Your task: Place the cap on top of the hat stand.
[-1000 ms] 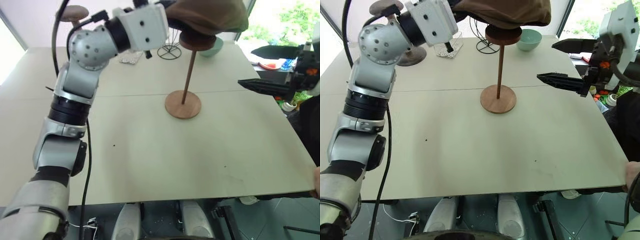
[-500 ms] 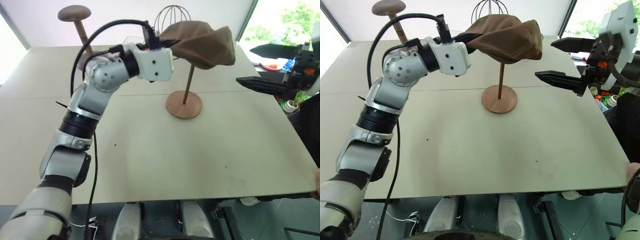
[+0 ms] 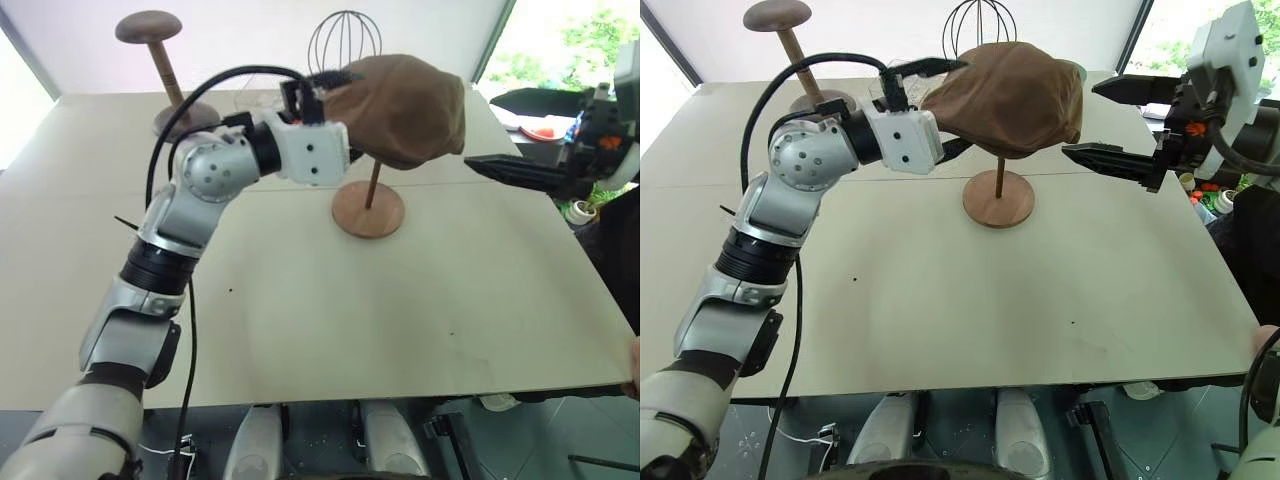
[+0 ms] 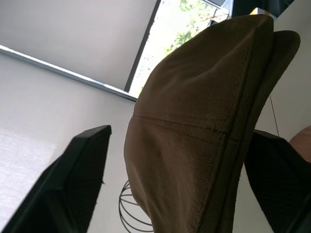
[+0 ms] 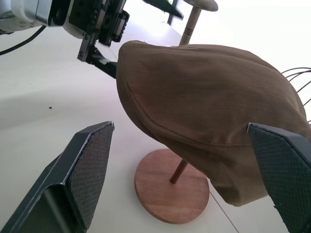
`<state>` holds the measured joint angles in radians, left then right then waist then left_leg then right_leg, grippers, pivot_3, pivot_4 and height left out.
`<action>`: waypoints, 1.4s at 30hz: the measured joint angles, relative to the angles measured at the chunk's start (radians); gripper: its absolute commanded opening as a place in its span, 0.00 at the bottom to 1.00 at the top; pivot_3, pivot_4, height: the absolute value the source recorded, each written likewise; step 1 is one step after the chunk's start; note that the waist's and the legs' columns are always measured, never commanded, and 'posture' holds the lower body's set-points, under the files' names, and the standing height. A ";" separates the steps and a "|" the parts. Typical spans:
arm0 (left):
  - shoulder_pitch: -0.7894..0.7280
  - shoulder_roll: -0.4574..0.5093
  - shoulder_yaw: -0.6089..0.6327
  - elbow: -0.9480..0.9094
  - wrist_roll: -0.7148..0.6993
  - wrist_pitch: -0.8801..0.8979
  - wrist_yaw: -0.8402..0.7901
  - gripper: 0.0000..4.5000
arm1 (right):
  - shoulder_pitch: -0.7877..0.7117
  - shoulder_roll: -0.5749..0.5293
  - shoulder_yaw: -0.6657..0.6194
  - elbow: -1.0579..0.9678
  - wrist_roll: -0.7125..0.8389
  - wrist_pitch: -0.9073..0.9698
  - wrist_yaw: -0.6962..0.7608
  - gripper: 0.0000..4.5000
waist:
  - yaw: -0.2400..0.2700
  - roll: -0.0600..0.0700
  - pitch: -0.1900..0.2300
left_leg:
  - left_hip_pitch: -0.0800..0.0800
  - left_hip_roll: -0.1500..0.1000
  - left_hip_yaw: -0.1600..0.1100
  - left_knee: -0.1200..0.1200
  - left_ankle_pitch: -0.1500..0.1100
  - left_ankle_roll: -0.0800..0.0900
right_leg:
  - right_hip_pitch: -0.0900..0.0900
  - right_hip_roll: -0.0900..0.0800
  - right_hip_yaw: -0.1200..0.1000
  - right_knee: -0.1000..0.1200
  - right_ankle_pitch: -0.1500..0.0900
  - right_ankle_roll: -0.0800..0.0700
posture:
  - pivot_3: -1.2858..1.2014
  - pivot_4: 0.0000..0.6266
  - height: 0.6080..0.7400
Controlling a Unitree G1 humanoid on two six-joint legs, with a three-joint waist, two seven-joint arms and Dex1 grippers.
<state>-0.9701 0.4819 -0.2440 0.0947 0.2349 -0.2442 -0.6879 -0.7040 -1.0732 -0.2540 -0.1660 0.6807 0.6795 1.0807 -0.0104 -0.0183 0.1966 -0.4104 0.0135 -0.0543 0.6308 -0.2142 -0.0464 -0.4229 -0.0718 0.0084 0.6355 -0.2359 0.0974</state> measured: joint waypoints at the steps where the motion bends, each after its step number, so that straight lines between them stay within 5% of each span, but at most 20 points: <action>1: 0.006 0.006 0.008 -0.016 -0.023 0.025 -0.016 0.99 | 0.000 0.000 0.000 -0.004 0.000 0.000 0.000 1.00 | 0.000 0.000 0.000 | 0.000 0.000 0.000 0.000 0.000 0.000 | 0.000 0.000 0.000 0.000 0.000 0.000 | 0.52 0.24 1.00; 12: 0.015 0.129 0.197 -0.202 -0.449 0.548 -0.244 0.99 | 0.048 0.000 0.000 -0.076 0.000 -0.001 -0.015 1.00 | -0.003 0.000 0.000 | 0.000 0.001 0.000 0.000 0.000 0.000 | 0.000 0.001 0.000 0.000 0.000 0.000 | 0.52 0.24 1.00; 24: 0.033 0.558 0.360 -0.234 -0.981 1.175 -0.648 0.99 | 0.090 0.040 0.056 -0.298 -0.014 0.033 -0.153 1.00 | -0.010 0.000 0.000 | 0.001 0.003 0.000 0.000 -0.001 0.001 | -0.001 0.003 0.000 0.000 -0.001 -0.001 | 0.52 0.24 1.00; 32: 0.013 0.629 0.299 0.000 -0.927 1.127 -0.784 0.99 | 0.054 0.264 0.263 -0.476 -0.227 0.071 -0.516 1.00 | -0.001 -0.001 0.000 | -0.001 0.003 0.000 0.000 -0.001 0.001 | -0.001 0.004 0.001 0.000 -0.002 -0.004 | 0.52 0.24 1.00; 42: -0.085 0.575 0.266 0.053 -0.899 1.121 -0.794 0.99 | 0.123 0.264 0.461 -0.466 -0.707 -0.147 -0.711 1.00 | -0.009 -0.002 0.000 | -0.002 0.003 0.000 0.000 -0.001 0.001 | -0.003 0.005 0.002 0.000 -0.001 -0.002 | 0.52 0.24 1.00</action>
<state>-1.0554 1.0573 0.0218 0.1481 -0.6642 0.8765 -1.4815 -0.5812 -0.8092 0.2066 -0.6322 -0.0265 0.5324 0.3702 -0.0195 -0.0203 0.1971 -0.4119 0.0168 -0.0547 0.6305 -0.2147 -0.0455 -0.4261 -0.0666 0.0106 0.6355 -0.2368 0.0953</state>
